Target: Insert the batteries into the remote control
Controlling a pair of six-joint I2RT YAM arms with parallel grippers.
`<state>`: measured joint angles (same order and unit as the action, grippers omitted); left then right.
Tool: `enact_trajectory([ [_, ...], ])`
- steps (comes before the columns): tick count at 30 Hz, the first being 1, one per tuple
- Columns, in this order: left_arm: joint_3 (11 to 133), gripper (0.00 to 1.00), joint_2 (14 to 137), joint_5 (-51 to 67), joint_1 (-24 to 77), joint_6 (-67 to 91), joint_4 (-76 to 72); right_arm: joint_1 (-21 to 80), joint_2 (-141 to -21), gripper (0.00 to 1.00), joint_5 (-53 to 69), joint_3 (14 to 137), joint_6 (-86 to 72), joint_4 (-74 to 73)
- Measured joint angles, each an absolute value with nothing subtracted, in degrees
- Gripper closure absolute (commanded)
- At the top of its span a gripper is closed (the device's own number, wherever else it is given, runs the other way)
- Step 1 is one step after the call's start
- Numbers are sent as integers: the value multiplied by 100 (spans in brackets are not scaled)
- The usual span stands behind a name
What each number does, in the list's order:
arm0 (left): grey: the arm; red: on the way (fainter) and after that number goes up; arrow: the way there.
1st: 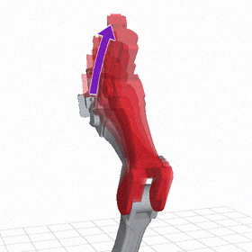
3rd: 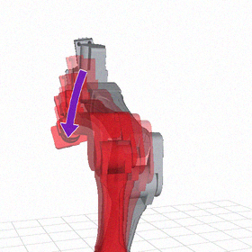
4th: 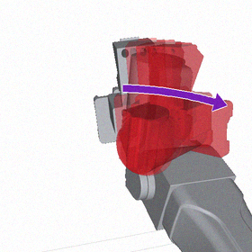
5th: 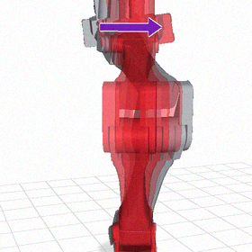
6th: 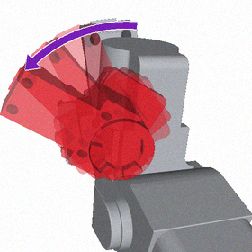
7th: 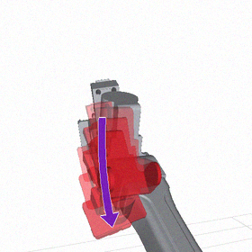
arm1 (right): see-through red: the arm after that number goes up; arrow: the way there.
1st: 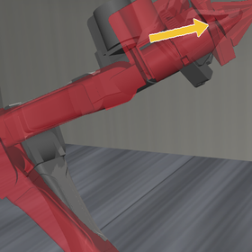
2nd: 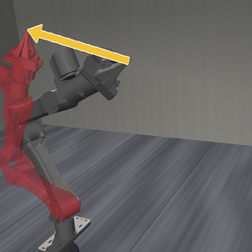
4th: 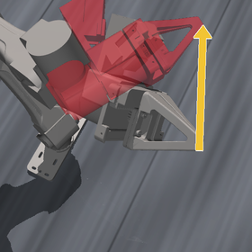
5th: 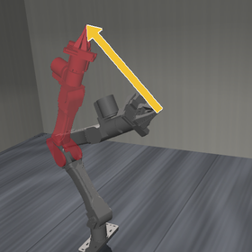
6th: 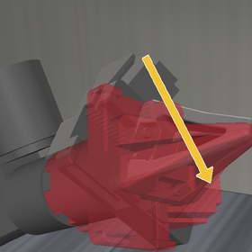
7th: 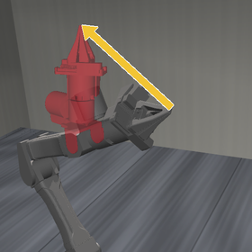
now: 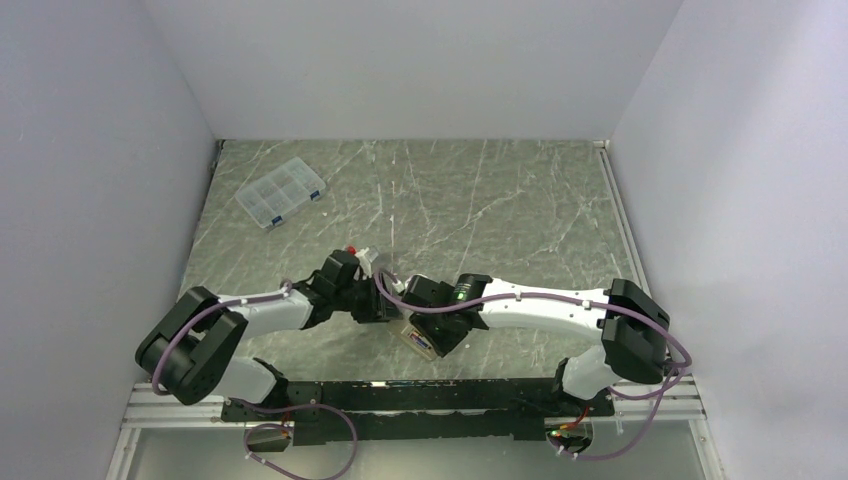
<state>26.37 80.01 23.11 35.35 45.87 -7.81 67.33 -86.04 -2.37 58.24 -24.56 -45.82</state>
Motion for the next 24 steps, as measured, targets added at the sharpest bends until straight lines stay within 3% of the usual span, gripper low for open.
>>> enact_trajectory([
  [12,2314,49,7507,2307,3704,4797,-764,6709,-8788,91,-91,6075,-2086,-4762],
  [17,2311,43,7185,2200,3712,4790,-451,6665,-9004,91,-84,6265,-1844,-4799],
  [24,2318,44,6541,1747,3712,4840,305,6630,-9277,91,-64,6431,-1570,-4928],
])
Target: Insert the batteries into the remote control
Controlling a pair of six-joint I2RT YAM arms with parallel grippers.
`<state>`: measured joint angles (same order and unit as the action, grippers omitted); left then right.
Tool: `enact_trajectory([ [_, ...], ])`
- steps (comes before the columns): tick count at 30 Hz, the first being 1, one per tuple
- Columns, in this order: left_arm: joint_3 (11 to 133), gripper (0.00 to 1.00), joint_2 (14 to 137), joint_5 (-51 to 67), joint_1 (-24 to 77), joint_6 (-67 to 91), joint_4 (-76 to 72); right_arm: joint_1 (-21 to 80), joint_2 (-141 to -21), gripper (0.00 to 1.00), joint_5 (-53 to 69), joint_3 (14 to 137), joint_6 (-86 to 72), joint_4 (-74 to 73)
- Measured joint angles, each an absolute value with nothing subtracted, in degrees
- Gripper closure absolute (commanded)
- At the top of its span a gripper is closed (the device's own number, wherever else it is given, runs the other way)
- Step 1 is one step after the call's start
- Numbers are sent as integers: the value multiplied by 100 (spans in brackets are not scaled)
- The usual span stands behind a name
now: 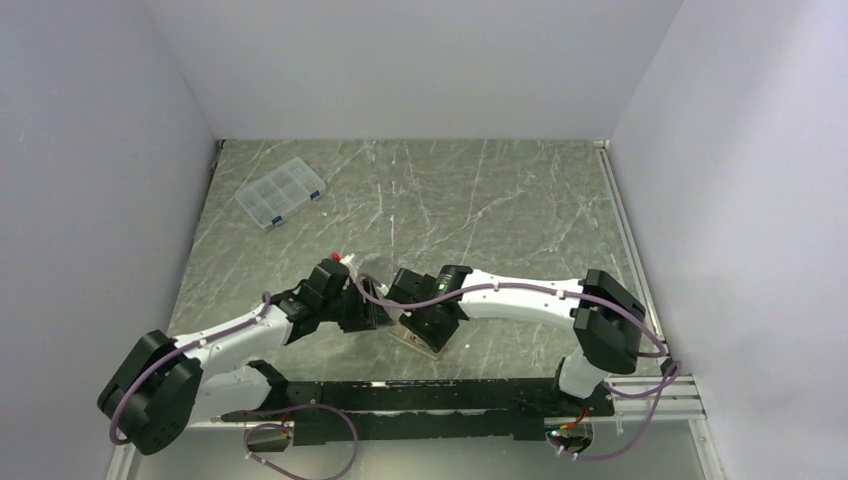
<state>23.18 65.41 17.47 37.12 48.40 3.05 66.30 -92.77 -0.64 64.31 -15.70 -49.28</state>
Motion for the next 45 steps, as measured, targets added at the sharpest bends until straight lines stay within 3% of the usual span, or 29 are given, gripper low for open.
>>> enact_trajectory([
  [18,2488,43,5284,930,3710,5253,2475,6565,-9732,91,69,6779,-1341,-5057],
  [45,2552,42,4995,766,3706,5308,2880,6517,-10084,91,75,7046,-1271,-5129],
])
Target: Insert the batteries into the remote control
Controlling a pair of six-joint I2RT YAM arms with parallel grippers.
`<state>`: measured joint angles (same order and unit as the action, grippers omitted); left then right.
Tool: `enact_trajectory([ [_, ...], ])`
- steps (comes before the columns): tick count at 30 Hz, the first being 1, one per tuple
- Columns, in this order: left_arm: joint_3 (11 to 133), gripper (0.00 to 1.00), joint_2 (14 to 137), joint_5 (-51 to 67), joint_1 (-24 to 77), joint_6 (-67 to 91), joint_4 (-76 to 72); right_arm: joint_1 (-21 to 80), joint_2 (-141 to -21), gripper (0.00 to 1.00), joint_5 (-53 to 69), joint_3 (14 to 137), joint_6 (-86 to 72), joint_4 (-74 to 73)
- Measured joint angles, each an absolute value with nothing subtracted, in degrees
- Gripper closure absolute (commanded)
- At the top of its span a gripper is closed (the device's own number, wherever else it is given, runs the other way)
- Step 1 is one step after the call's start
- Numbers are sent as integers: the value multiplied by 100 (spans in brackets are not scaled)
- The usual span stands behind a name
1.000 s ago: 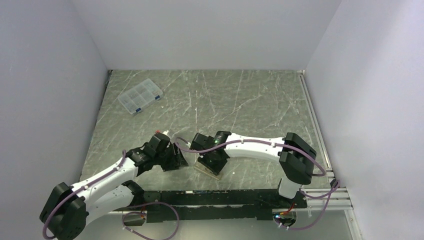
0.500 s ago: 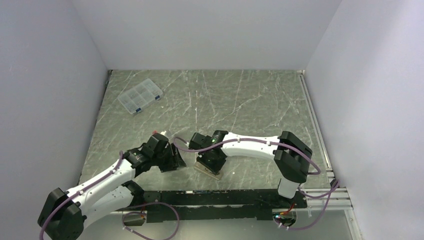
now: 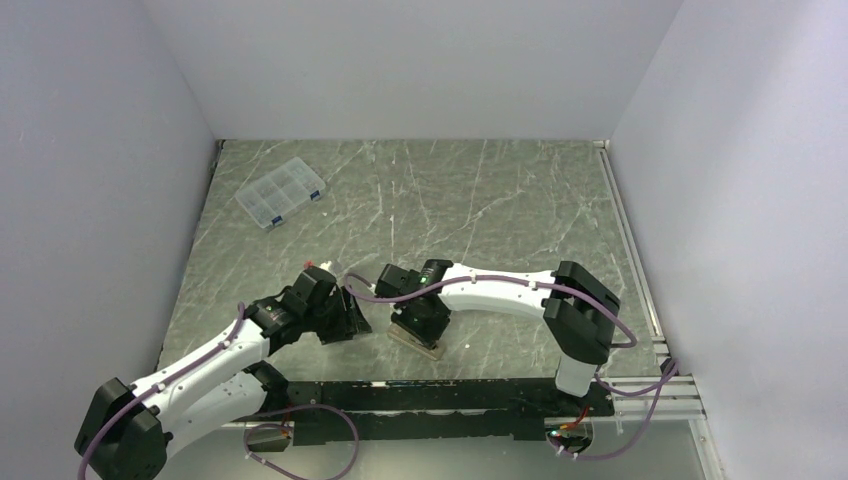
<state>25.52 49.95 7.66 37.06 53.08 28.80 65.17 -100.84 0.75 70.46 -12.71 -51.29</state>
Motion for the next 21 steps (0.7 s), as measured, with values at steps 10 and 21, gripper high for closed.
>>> enact_trajectory([
  [10,2552,43,4995,766,3706,5308,2880,6517,-10097,92,84,7046,-1199,-5146],
  [21,2552,42,5009,766,3706,5308,2873,6517,-10097,92,158,7046,-1194,-5179],
])
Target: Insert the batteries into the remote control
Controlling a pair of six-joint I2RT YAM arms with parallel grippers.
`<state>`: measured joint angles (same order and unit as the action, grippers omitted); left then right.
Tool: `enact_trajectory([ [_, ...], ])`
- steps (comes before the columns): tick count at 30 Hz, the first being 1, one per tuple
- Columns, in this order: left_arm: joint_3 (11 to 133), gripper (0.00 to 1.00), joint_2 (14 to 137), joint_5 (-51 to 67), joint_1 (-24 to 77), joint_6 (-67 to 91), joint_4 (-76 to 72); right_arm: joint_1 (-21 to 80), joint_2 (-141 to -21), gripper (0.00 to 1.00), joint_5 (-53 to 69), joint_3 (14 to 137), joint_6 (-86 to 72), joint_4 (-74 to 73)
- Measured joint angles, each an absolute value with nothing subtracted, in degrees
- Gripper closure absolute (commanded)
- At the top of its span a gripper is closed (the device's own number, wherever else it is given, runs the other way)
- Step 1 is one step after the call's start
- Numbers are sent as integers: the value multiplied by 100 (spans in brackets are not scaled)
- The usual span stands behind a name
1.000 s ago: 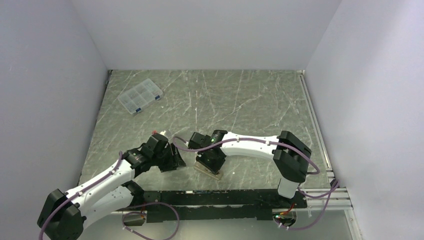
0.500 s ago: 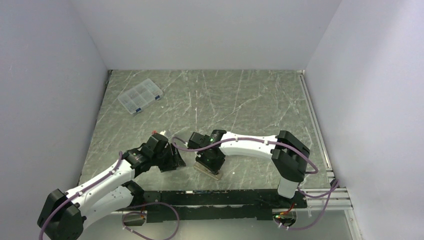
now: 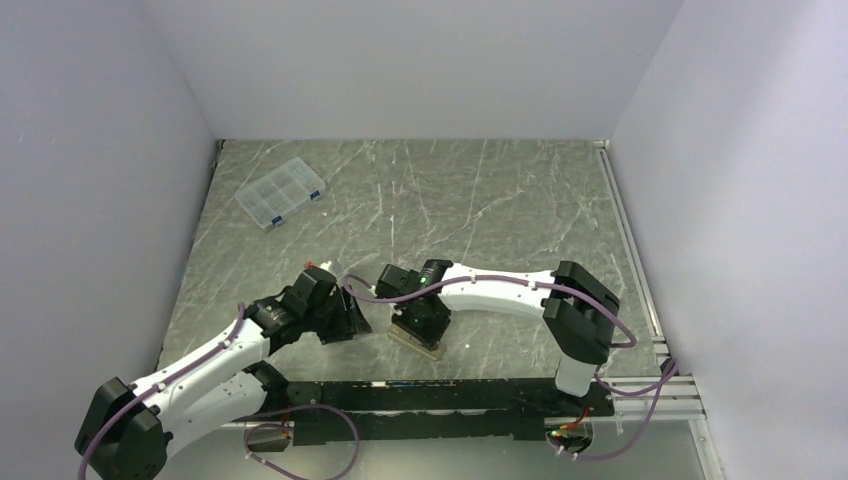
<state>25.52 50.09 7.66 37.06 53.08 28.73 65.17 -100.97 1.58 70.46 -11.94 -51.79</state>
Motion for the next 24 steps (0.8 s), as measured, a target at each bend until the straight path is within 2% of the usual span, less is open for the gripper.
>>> enact_trajectory([
  [24,2552,42,5009,764,3706,5304,2875,6508,-10307,90,130,7271,-1199,-5310],
])
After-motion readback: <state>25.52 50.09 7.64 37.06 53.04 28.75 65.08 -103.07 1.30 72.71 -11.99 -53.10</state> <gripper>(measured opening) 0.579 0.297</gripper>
